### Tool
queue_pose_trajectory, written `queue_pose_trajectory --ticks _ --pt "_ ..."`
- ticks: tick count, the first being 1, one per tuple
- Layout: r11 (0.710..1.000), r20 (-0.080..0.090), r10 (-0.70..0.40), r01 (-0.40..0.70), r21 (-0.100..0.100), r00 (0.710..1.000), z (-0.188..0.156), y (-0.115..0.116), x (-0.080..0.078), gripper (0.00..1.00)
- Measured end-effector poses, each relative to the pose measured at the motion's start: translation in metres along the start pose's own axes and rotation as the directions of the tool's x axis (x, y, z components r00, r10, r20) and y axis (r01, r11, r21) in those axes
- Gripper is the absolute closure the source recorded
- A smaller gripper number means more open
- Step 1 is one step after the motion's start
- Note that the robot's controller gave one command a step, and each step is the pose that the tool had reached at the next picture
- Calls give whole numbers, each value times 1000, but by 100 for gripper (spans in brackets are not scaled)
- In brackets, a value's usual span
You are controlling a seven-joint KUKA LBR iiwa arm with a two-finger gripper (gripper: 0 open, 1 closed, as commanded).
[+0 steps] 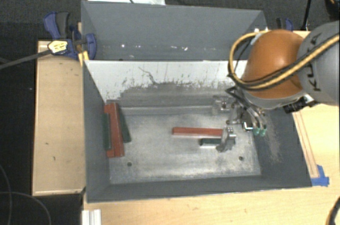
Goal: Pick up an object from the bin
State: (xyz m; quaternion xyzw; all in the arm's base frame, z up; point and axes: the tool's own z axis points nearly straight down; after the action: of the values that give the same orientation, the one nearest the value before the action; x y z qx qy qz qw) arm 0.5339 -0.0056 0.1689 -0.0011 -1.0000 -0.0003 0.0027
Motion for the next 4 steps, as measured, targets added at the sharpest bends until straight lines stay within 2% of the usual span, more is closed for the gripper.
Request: queue_pose_trajectory --ticks 1,2,3,4 --pt "998 6 -57 57 -1 998 102 34 -51 0" --pt "1000 7 10 -10 0 1000 67 25 -35 0" --pt "998 4 58 -58 -1 998 61 40 -30 0" --pt "986 2 169 -169 0 986 100 32 -33 0"
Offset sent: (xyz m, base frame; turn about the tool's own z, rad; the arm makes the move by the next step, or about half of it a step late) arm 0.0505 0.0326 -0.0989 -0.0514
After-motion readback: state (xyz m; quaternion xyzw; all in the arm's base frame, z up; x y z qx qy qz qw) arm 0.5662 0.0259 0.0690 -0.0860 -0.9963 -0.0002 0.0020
